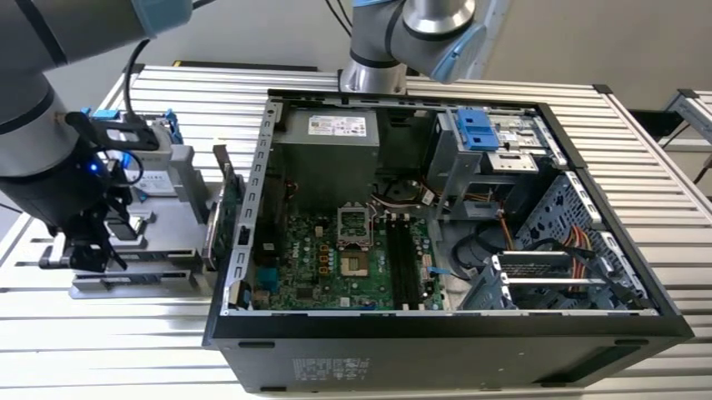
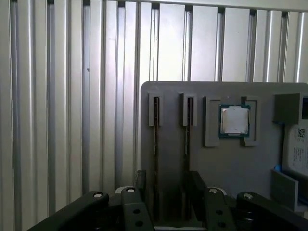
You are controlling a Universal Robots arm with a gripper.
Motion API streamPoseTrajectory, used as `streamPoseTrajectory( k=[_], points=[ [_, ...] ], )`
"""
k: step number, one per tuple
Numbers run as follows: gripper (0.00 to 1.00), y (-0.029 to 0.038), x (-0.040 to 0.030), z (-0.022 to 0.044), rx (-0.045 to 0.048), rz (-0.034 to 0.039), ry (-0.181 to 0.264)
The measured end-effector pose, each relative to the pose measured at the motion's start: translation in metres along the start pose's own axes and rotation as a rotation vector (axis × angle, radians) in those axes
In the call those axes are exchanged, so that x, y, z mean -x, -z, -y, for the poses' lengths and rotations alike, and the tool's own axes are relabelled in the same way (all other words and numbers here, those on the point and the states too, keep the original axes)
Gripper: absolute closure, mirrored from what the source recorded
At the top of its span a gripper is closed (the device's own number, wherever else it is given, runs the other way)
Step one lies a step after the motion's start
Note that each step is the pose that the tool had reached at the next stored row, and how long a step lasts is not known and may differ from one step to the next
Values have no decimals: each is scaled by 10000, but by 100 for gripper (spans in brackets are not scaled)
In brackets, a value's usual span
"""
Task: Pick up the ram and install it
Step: 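Pick up the ram and move it above insertion slot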
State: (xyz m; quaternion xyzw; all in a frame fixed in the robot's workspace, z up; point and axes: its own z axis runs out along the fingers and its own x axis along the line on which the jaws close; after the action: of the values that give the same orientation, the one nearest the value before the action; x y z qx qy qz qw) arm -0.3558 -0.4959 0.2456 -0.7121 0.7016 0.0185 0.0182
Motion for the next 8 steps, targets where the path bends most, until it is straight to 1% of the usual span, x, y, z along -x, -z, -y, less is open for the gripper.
streamPoseTrajectory(
  k=[8],
  points=[
    [0, -46, -2, 0, -9, 0, -13]
  ],
)
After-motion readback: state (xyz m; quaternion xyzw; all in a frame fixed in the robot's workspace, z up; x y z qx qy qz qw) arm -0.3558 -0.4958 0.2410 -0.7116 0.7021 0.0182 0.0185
